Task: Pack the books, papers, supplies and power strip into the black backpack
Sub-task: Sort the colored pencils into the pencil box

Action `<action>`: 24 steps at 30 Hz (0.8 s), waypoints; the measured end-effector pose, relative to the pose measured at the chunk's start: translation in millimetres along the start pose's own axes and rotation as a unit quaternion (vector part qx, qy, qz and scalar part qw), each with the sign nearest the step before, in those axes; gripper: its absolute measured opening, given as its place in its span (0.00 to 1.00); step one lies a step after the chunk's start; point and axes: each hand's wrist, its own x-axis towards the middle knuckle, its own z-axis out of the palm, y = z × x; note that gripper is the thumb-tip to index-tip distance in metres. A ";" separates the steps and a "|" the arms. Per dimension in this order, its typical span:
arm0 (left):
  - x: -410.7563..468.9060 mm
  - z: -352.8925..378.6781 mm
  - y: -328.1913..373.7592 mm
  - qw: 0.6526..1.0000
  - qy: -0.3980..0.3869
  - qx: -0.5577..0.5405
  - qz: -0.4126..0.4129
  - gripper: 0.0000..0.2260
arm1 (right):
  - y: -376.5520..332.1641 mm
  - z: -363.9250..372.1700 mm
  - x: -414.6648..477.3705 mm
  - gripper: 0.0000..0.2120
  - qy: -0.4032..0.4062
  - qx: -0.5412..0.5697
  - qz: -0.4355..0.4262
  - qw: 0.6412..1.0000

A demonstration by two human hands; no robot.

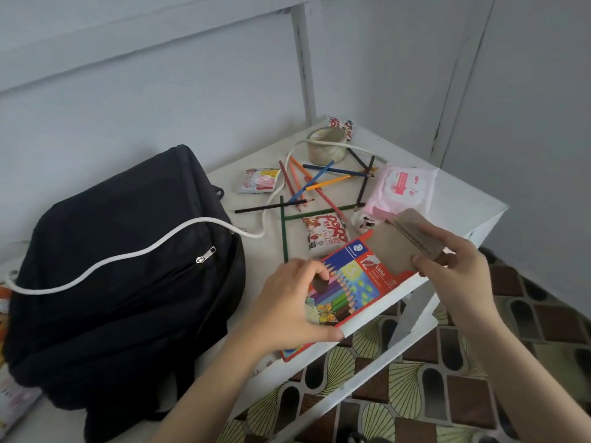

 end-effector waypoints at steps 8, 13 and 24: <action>-6.8 19.9 -6.1 0.998 0.036 -0.004 0.051 0.31 | 11.2 -1.8 -0.1 0.15 0.079 -0.295 -0.098 0.947; -2.6 19.6 -3.4 0.995 0.047 0.073 0.058 0.35 | -10.7 16.1 12.3 0.18 0.041 -0.318 -0.222 0.921; 48.5 35.4 10.1 0.992 0.015 0.123 -0.027 0.27 | -10.3 50.7 70.6 0.27 -0.178 -0.558 -0.215 0.782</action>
